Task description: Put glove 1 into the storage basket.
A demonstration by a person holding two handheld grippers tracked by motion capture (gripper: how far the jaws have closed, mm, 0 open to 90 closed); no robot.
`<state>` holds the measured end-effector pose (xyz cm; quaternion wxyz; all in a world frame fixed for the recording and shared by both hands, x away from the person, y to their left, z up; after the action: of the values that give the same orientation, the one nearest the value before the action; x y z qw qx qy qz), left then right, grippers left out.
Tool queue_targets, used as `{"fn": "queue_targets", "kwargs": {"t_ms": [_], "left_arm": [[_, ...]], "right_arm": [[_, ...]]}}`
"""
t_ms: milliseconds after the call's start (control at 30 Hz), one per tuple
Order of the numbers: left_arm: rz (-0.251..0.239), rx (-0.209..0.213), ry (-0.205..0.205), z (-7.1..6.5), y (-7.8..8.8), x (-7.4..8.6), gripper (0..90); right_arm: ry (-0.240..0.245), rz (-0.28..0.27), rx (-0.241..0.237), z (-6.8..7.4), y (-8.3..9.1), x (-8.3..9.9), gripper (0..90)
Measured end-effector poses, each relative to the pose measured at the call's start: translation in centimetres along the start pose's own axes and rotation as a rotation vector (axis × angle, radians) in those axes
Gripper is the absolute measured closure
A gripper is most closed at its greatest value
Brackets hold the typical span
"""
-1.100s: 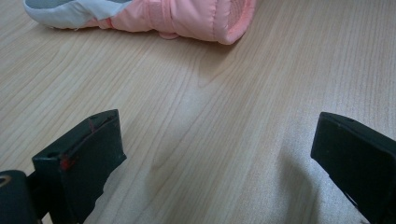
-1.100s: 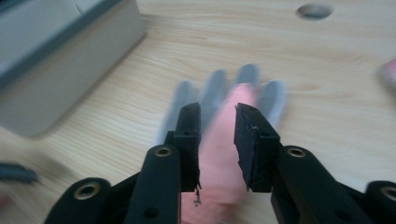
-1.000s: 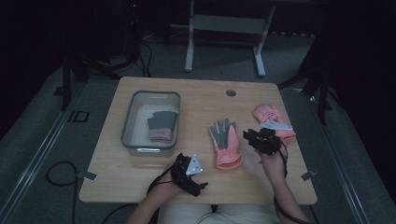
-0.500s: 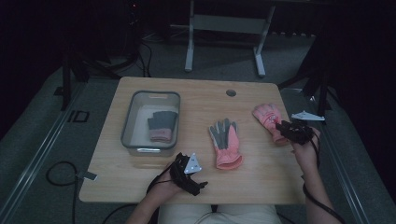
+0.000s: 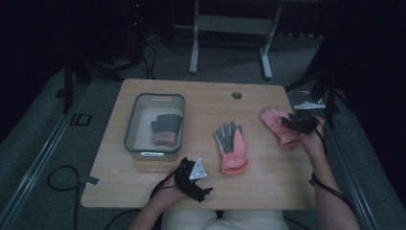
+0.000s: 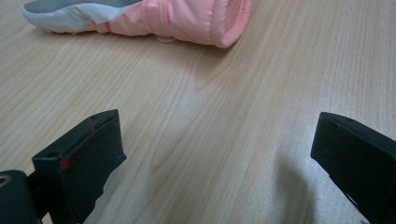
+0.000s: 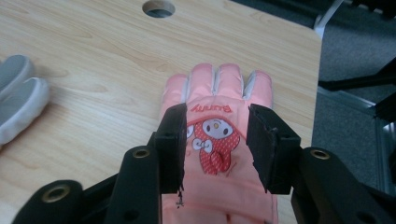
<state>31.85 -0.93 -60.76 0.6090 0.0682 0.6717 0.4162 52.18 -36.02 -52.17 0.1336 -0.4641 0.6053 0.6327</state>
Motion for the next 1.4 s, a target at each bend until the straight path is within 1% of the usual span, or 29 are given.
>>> {"fn": "queue_targets", "kwargs": {"t_ms": [67,133,167,233,267,333,367,400,433,467,500,667,700,767,833,933,967,1000,1033,1100,1167,1300,1333,1400], "left_arm": [[-0.004,0.002,0.003,0.0,0.0,0.0,1.8],[-0.001,0.006,0.008,0.0,0.0,0.0,1.8],[-0.002,0.004,0.010,0.1,0.0,0.0,1.8],[-0.009,0.007,0.020,0.1,0.1,-0.1,1.8],[-0.013,0.005,0.020,0.1,0.1,-0.1,1.8],[-0.007,0.004,0.017,0.1,0.0,0.0,1.8],[-0.006,0.002,0.016,0.1,0.0,0.0,1.8],[-0.008,0.004,0.018,0.1,0.0,0.0,1.8],[-0.010,0.003,0.022,0.2,0.0,-0.1,1.8],[-0.012,0.003,0.023,0.2,0.0,-0.1,1.8],[-0.011,0.004,0.022,0.2,0.1,0.0,1.8],[-0.008,-0.005,0.017,0.2,-0.1,0.1,1.8],[-0.005,-0.002,0.016,0.2,0.0,0.1,1.8],[-0.012,-0.003,0.020,0.2,0.0,0.0,1.8],[-0.011,-0.005,0.014,0.2,0.0,0.0,1.8],[-0.001,-0.006,0.004,0.1,-0.1,0.1,1.8],[-0.001,-0.006,0.006,0.1,-0.1,0.2,1.8],[-0.002,-0.004,0.006,0.1,-0.1,0.2,1.8],[-0.005,-0.005,0.007,0.1,-0.1,0.2,1.8],[-0.006,-0.005,0.012,0.1,-0.1,0.2,1.8],[-0.005,-0.006,0.010,0.1,-0.1,0.2,1.8],[-0.004,-0.007,0.006,0.0,-0.1,0.2,1.8],[-0.002,-0.007,0.002,0.0,-0.1,0.2,1.8],[-0.002,-0.008,0.003,0.0,-0.1,0.2,1.8]], "right_arm": [[0.001,0.019,0.001,-0.3,-0.8,0.1,56.5],[0.015,0.037,0.006,-0.6,-1.6,0.2,56.3],[0.014,0.045,0.010,-0.8,-2.1,0.3,56.2],[0.008,0.064,0.009,-1.0,-2.7,0.5,55.4],[0.006,0.070,0.010,-1.2,-3.1,0.6,55.4],[-0.015,0.098,-0.007,-1.4,-3.8,0.9,54.8],[-0.018,0.105,-0.003,-1.5,-4.2,1.1,54.2],[-0.019,0.122,-0.009,-1.5,-4.7,1.4,53.9],[-0.018,0.131,-0.019,-1.4,-4.9,1.6,53.2],[0.001,0.138,-0.015,-1.3,-5.3,1.9,53.1],[0.008,0.146,-0.013,-1.3,-5.4,2.0,53.9],[0.032,0.145,-0.015,-1.1,-5.9,2.6,58.2],[0.013,0.149,-0.026,-1.2,-5.9,2.7,64.9],[0.014,0.151,-0.027,-1.1,-5.9,2.7,70.9],[0.028,0.158,-0.022,-0.9,-5.9,2.6,75.2],[0.000,0.154,-0.026,-0.9,-5.5,2.3,81.9],[-0.009,0.155,-0.019,-0.9,-5.1,2.1,83.1],[-0.026,0.151,-0.021,-0.8,-4.6,1.8,83.6],[-0.056,0.145,-0.026,-0.8,-4.1,1.6,84.0],[-0.098,0.117,-0.024,-0.5,-3.0,1.1,84.4],[-0.129,0.104,-0.013,-0.1,-1.7,0.6,84.7],[-0.172,0.069,-0.014,1.2,0.9,-0.2,84.8],[-0.190,0.056,-0.012,1.6,1.6,-0.4,84.8],[-0.202,0.042,-0.004,2.3,2.8,-0.5,84.8]]}}
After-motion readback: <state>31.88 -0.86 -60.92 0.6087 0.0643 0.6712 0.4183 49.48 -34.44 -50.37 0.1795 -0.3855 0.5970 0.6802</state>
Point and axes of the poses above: each handheld gripper's, and its own axes: y roughly backward along the jaws, x roughly out of its underside, z roughly to its left, the point moved 7 cm from there along -y, roughly forward along the jaws, and after that the axes turned 2 degrees about y, right-handed, at the moved point
